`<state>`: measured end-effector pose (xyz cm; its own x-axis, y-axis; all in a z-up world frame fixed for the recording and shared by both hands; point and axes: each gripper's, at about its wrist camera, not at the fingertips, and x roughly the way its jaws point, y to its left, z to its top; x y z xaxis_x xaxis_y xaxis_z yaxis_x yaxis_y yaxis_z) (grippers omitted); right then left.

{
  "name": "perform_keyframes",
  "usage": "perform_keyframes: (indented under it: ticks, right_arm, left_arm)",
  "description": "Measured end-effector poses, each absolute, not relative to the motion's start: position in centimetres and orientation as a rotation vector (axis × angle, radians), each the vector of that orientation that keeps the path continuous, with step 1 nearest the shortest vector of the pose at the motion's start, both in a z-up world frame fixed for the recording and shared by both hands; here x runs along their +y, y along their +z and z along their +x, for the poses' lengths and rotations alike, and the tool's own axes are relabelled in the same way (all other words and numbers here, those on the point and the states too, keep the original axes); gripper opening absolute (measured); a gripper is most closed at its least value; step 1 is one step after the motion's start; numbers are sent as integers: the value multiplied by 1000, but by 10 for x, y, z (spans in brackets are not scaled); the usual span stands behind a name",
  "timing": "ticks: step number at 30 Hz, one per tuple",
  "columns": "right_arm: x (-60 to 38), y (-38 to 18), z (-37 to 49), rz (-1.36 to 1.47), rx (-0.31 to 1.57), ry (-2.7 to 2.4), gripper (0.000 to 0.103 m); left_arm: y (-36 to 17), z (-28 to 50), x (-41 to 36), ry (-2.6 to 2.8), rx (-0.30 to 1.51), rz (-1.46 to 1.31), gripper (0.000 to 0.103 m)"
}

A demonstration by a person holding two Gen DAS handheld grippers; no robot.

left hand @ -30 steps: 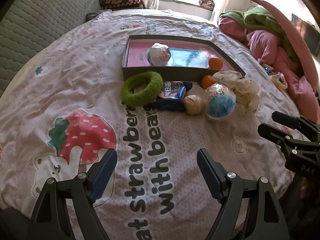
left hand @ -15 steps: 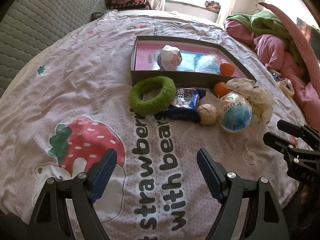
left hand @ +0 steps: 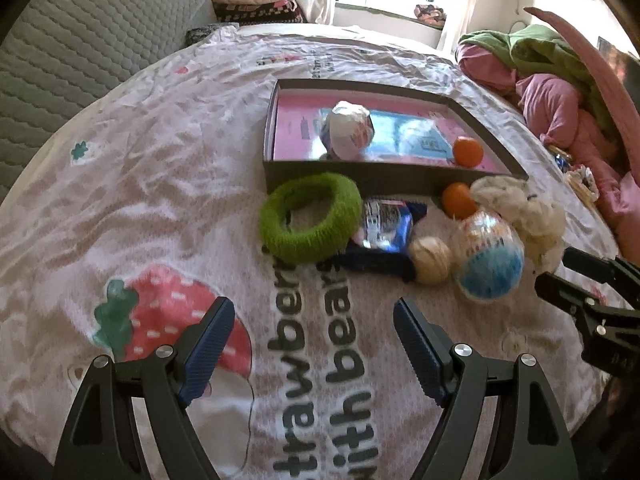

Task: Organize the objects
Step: 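Move the left tool toward the green fuzzy ring while the right tool approaches the cream cloth bag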

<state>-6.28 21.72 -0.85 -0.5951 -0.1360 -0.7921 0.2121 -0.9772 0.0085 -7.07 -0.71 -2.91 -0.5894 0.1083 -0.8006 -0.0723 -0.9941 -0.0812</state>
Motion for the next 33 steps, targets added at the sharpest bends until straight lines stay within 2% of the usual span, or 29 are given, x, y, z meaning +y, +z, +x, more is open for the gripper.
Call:
perform_keyframes:
  ticks: [33]
  right_arm:
    - [211,-21,-101,1336,184,-2628,63]
  left_arm:
    - [-34,-124,-17,2727,-68,-1379,81]
